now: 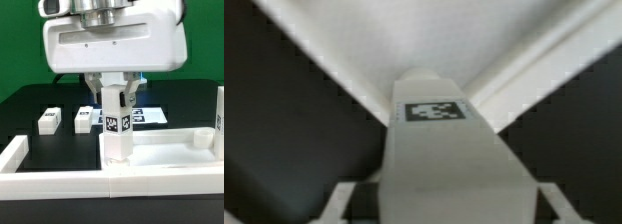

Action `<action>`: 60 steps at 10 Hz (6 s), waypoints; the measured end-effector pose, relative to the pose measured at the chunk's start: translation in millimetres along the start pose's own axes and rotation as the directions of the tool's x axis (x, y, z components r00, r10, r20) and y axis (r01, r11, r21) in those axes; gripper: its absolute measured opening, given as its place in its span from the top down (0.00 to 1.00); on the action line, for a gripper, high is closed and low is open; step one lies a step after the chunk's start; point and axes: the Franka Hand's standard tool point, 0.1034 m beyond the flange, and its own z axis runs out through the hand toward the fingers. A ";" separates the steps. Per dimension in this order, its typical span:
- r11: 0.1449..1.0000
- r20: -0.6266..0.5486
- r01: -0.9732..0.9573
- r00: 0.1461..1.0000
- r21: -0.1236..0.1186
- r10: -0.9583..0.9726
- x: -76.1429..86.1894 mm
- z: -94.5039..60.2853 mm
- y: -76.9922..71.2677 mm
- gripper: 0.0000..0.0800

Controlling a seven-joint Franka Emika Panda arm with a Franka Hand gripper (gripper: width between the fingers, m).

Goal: Assemble desk

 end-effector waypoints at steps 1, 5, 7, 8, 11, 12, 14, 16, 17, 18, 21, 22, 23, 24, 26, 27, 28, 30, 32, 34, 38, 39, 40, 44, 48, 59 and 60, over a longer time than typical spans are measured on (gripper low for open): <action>0.983 0.003 -0.181 0.983 0.011 0.181 0.6 0.2 1.1 0.63; 0.863 0.033 -0.502 0.865 0.051 0.501 1.2 1.3 4.5 0.49; 0.884 0.032 -0.464 0.886 0.049 0.463 0.5 1.9 4.6 0.27; 0.964 0.053 -0.264 0.964 0.025 0.262 -1.5 0.6 5.3 0.27; 0.997 0.071 0.075 0.994 0.033 -0.078 -2.8 3.8 2.0 0.19; 0.988 0.068 0.152 0.986 0.038 -0.154 -2.3 3.8 2.4 0.19; 0.941 0.058 0.336 0.939 0.037 -0.338 -2.9 3.9 2.2 0.19; 0.790 0.043 0.614 0.789 0.001 -0.613 -9.0 4.9 -3.4 0.19; 0.817 0.043 0.576 0.817 0.005 -0.576 -7.9 4.8 -2.4 0.24; 0.820 0.044 0.572 0.820 0.004 -0.571 -8.0 4.9 -2.4 0.41; 0.904 0.044 0.427 0.903 -0.006 -0.426 -5.9 5.4 0.7 0.63; 0.925 0.044 0.379 0.925 -0.007 -0.379 -5.8 5.4 0.6 0.63; 0.976 0.042 0.217 0.975 -0.010 -0.217 -4.9 4.8 0.7 0.63; 0.999 0.043 0.042 0.998 -0.003 -0.042 -3.4 4.7 1.3 0.63; 0.929 0.056 -0.369 0.928 0.020 0.368 -1.8 7.3 1.9 0.63; 0.862 0.072 -0.506 0.861 0.028 0.503 0.1 7.5 3.0 0.63; 0.838 0.072 -0.545 0.837 0.026 0.542 -0.6 7.5 2.8 0.63; 0.860 0.071 -0.509 0.859 0.027 0.506 -0.8 7.6 3.0 0.60; 0.980 0.081 -0.197 0.977 -0.004 0.197 -4.7 5.2 2.8 0.41; 0.999 0.101 0.049 0.994 0.007 -0.049 -10.9 5.2 0.2 0.24; 0.918 0.079 0.396 0.915 0.026 -0.397 -13.0 5.7 0.5 0.19; 0.814 0.060 0.581 0.812 0.026 -0.581 -9.0 3.7 -0.3 0.19; 0.663 0.041 0.748 0.662 0.036 -0.749 -4.3 2.2 -0.5 0.19; 0.603 0.040 0.797 0.602 0.031 -0.798 -4.4 5.2 -0.4 0.57; 0.875 0.021 0.483 0.875 0.007 -0.483 1.3 6.2 0.7 0.64; 0.999 0.044 -0.041 0.998 -0.030 0.043 -6.7 6.4 2.0 0.27; 0.990 0.066 0.141 0.988 -0.025 -0.139 -7.4 7.3 1.4 0.21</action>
Offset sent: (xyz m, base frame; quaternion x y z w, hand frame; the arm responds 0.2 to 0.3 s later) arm 0.0123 0.0024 0.0048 0.1137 -0.0035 0.3161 0.9419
